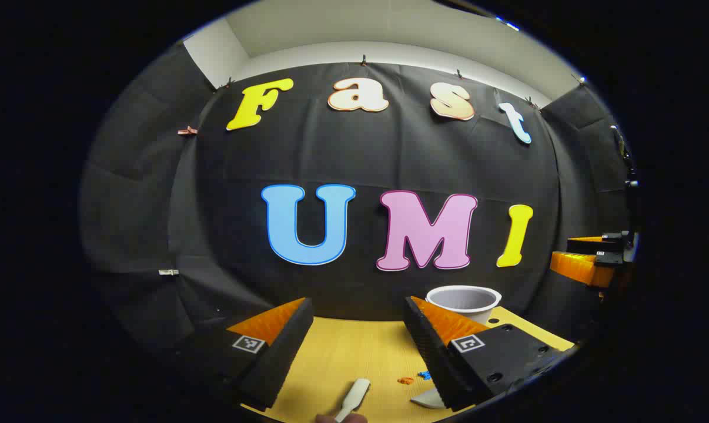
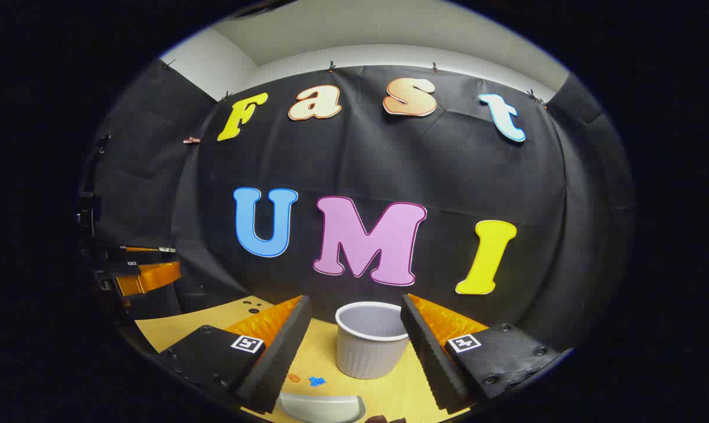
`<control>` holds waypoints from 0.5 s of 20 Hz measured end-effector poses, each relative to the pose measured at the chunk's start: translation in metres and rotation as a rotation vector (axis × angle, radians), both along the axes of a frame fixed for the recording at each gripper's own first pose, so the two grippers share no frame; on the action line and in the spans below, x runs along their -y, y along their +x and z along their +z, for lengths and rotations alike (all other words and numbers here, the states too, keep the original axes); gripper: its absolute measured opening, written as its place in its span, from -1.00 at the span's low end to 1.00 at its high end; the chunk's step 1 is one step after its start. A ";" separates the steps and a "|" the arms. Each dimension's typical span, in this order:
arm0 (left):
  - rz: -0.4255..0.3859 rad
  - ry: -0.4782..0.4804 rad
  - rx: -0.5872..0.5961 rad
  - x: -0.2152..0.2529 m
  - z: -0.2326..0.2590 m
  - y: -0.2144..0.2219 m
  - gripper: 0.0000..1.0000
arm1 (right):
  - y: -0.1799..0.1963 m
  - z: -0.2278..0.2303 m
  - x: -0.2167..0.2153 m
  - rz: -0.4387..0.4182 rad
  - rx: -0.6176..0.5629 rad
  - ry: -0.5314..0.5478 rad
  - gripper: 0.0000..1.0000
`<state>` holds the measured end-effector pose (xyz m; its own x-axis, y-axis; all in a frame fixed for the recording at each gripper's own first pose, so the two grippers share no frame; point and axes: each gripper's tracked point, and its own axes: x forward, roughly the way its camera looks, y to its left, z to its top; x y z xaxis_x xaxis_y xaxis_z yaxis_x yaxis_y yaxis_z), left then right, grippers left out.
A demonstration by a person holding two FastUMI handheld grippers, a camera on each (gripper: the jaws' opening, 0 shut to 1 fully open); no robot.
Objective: Pick up the small broom and dustpan from the desktop, sweep the trash into the dustpan with the broom, and then empty the trash into the garbage bin.
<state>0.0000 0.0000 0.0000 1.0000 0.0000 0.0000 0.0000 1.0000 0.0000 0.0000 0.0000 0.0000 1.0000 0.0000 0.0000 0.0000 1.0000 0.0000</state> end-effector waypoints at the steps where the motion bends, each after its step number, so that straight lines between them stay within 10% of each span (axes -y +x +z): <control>1: -0.006 0.000 -0.004 0.002 -0.002 0.000 0.97 | -0.002 -0.002 0.001 -0.006 -0.005 -0.003 0.94; 10: -0.061 0.036 -0.009 0.016 -0.002 0.010 0.98 | 0.002 -0.012 0.002 -0.018 -0.036 0.031 0.94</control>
<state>0.0096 -0.0155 -0.0024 0.9981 -0.0608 -0.0098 0.0611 0.9975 0.0360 0.0018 -0.0019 -0.0123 0.9992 -0.0171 -0.0359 0.0181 0.9994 0.0302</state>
